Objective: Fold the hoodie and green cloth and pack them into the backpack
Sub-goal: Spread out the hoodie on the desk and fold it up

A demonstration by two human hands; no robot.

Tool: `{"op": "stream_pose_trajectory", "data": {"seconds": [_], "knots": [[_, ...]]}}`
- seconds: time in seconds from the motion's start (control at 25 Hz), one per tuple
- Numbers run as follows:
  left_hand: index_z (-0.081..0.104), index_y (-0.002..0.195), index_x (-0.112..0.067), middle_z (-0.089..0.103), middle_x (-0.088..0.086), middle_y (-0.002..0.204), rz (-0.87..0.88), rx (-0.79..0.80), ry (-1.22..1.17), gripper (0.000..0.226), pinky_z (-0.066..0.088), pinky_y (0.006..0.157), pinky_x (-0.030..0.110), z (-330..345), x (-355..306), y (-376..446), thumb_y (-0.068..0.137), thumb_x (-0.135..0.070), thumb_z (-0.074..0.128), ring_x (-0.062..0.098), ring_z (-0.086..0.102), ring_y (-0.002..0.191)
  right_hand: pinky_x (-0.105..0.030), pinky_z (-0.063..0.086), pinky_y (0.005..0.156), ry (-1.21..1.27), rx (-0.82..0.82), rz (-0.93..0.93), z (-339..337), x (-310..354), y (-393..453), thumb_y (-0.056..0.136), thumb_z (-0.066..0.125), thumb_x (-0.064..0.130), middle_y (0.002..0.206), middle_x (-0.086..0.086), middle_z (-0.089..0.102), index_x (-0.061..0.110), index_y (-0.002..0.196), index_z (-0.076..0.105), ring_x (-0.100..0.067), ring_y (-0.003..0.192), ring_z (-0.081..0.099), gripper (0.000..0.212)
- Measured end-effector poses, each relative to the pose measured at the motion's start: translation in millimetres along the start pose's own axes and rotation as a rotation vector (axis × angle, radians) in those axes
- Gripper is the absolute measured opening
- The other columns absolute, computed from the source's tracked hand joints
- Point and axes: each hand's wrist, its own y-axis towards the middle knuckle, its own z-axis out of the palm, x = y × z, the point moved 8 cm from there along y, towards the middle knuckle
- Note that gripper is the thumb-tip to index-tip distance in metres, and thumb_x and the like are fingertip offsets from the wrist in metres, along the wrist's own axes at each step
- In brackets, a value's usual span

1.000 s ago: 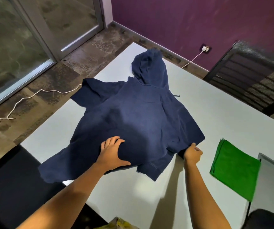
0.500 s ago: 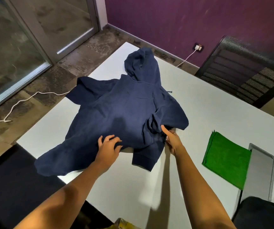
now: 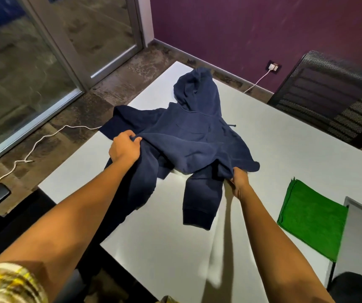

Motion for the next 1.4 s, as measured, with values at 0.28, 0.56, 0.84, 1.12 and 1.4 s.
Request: {"op": "stream_pose_trajectory", "data": {"seconds": [0.28, 0.56, 0.84, 1.12, 1.4], "knots": [[0.04, 0.118, -0.023, 0.06, 0.007, 0.124, 0.087, 0.236, -0.301, 0.04, 0.049, 0.094, 0.044, 34.8, 6.5, -38.5, 0.089, -0.019, 0.067, 0.028, 0.059, 0.111, -0.029, 0.041, 0.056, 0.127, -0.19, -0.028, 40.8, -38.3, -26.1, 0.083, 0.057, -0.005, 0.075, -0.004, 0.054, 0.004, 0.08, 0.056, -0.019, 0.066, 0.045, 0.01], [0.046, 0.122, -0.021, 0.048, -0.002, 0.12, 0.295, 0.285, 0.33, 0.069, 0.047, 0.088, 0.04, 87.7, 59.3, -99.9, 0.068, -0.043, 0.084, 0.023, 0.048, 0.111, -0.033, 0.053, 0.077, -0.335, 0.284, 0.07, 154.3, -101.6, -59.4, 0.076, 0.07, 0.011, 0.093, -0.005, 0.068, 0.024, 0.081, 0.064, -0.021, 0.089, 0.065, 0.015], [0.057, 0.095, -0.011, 0.061, 0.005, 0.102, 0.185, 0.261, 0.14, 0.007, 0.049, 0.075, 0.031, 89.8, 84.8, -91.0, 0.098, -0.009, 0.051, 0.022, 0.059, 0.091, -0.029, 0.035, 0.06, -0.612, 0.137, -0.117, 189.3, -67.7, -29.7, 0.084, 0.074, 0.022, 0.058, 0.0, 0.046, 0.017, 0.058, 0.041, -0.019, 0.061, 0.044, 0.043], [0.05, 0.129, -0.019, 0.06, -0.002, 0.123, 0.137, 0.455, -0.118, 0.042, 0.05, 0.093, 0.029, 82.8, 117.5, -115.1, 0.09, -0.015, 0.065, 0.017, 0.059, 0.111, -0.033, 0.032, 0.062, -0.521, 0.05, -0.257, 187.1, -62.2, -53.2, 0.092, 0.058, 0.026, 0.059, -0.001, 0.039, 0.013, 0.058, 0.031, -0.022, 0.063, 0.041, 0.045], [0.027, 0.15, -0.023, 0.036, -0.006, 0.152, 0.233, 0.435, 0.018, 0.088, 0.028, 0.119, 0.04, 85.3, 132.4, -132.7, 0.079, -0.027, 0.079, 0.021, 0.038, 0.14, -0.036, 0.02, 0.063, -0.255, 0.271, -0.283, 104.7, -48.7, -80.1, 0.083, 0.053, 0.01, 0.069, -0.005, 0.03, 0.018, 0.069, 0.03, -0.013, 0.067, 0.025, 0.028]]}}
